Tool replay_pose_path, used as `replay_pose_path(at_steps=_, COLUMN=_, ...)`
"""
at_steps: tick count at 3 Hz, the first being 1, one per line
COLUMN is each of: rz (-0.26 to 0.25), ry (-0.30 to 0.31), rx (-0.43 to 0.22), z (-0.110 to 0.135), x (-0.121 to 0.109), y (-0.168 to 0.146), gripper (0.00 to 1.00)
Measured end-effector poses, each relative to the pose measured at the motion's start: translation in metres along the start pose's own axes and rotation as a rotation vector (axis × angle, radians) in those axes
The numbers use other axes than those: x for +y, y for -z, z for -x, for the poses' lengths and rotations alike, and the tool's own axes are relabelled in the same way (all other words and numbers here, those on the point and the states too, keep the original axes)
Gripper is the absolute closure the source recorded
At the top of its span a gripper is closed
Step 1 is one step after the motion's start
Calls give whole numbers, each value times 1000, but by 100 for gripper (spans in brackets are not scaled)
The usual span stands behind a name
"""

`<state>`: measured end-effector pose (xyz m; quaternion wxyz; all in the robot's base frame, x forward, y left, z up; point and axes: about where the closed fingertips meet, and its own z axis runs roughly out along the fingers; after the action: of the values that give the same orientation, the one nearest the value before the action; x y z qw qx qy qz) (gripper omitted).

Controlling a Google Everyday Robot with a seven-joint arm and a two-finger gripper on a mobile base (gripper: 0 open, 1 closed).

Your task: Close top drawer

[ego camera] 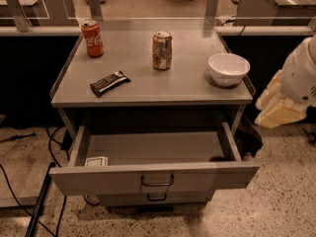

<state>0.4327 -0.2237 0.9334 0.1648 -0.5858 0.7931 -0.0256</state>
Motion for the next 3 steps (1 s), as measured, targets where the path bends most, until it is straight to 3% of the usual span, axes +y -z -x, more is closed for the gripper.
replay_pose_path(at_steps=1, rz=34, ry=-29, rx=-6, z=-14, x=21, y=-40, gripper=94)
replay_pose_path(at_steps=2, rz=35, ry=-29, rx=-5, z=-14, x=21, y=-40, gripper=100)
replay_pose_path(at_steps=3, rz=35, ry=-23, rx=8, z=-16, x=24, y=-45, gripper=100)
